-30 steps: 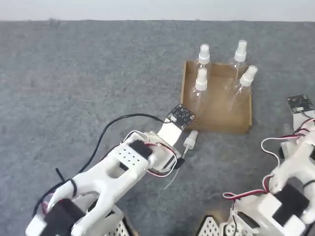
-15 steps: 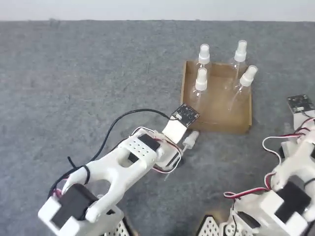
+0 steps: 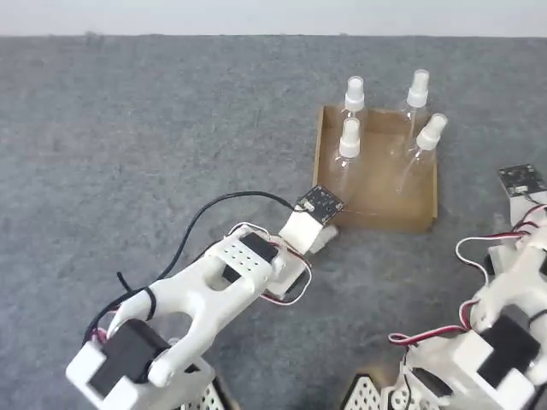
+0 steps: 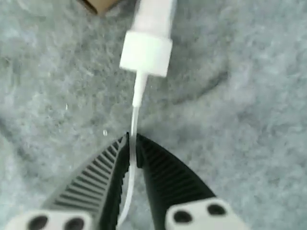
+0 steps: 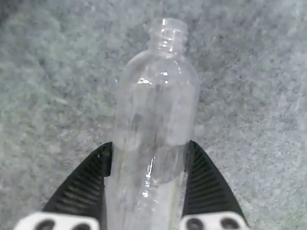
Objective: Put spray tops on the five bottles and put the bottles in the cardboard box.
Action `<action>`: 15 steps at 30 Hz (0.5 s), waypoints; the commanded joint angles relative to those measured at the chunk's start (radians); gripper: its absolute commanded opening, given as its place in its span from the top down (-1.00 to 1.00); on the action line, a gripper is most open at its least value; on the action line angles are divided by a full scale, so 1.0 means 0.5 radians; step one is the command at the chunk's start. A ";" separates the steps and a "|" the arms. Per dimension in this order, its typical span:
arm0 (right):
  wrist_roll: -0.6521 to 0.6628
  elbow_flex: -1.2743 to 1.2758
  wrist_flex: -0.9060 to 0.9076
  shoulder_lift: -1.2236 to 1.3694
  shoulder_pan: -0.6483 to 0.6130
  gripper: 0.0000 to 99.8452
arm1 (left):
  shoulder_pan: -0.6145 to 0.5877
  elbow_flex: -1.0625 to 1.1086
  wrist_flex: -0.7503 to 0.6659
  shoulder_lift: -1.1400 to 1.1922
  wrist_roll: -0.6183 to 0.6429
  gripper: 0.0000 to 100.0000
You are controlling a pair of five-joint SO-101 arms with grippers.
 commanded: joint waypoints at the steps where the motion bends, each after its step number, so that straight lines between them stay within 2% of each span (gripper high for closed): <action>1: 0.028 -0.095 -0.023 -0.017 0.008 0.99 | -0.114 -0.094 0.120 -0.031 0.009 0.97; 8: 0.028 -0.095 -0.023 -0.017 -0.002 0.99 | -0.614 -0.017 0.153 -0.107 -0.068 0.97; 15: 0.018 -0.089 -0.005 -0.017 -0.066 0.99 | -1.046 0.167 0.276 -0.733 -0.166 0.97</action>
